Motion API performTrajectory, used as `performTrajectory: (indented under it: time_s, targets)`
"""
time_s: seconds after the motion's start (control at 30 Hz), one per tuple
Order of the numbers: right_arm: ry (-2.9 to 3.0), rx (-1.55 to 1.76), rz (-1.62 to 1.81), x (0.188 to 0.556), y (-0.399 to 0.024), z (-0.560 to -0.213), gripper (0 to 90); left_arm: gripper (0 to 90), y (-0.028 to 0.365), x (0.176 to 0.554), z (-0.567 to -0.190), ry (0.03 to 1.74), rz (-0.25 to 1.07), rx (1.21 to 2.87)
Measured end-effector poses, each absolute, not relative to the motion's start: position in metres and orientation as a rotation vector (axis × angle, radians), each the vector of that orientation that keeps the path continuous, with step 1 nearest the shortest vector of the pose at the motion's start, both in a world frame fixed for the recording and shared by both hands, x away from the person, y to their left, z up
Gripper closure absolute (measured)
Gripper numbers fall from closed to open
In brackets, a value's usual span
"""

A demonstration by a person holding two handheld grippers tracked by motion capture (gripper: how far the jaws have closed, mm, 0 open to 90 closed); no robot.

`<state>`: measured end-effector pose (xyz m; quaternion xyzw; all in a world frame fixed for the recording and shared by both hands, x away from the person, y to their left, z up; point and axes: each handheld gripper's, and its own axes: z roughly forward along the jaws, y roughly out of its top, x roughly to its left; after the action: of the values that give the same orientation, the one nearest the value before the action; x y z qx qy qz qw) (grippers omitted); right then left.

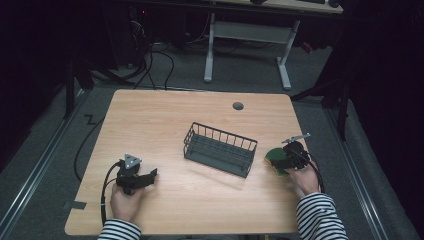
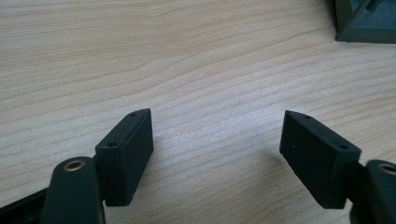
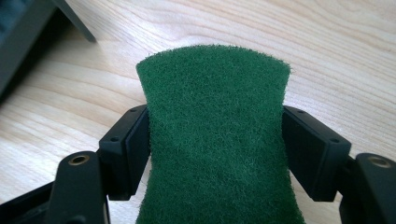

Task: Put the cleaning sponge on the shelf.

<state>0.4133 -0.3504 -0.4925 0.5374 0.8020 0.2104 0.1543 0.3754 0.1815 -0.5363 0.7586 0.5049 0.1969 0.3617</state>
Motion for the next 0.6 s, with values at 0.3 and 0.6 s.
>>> performTrajectory:
  time_s: [0.3,0.6]
  targets:
    - [2.293,1.535,0.652,0.406,-0.350,-0.482,29.1,26.3,0.182,0.375,-0.536,1.303,0.506,1.951]
    - [2.272,1.518,0.722,0.396,-0.350,-0.467,29.3,26.3,0.182,0.375,-0.536,1.301,0.505,1.953]
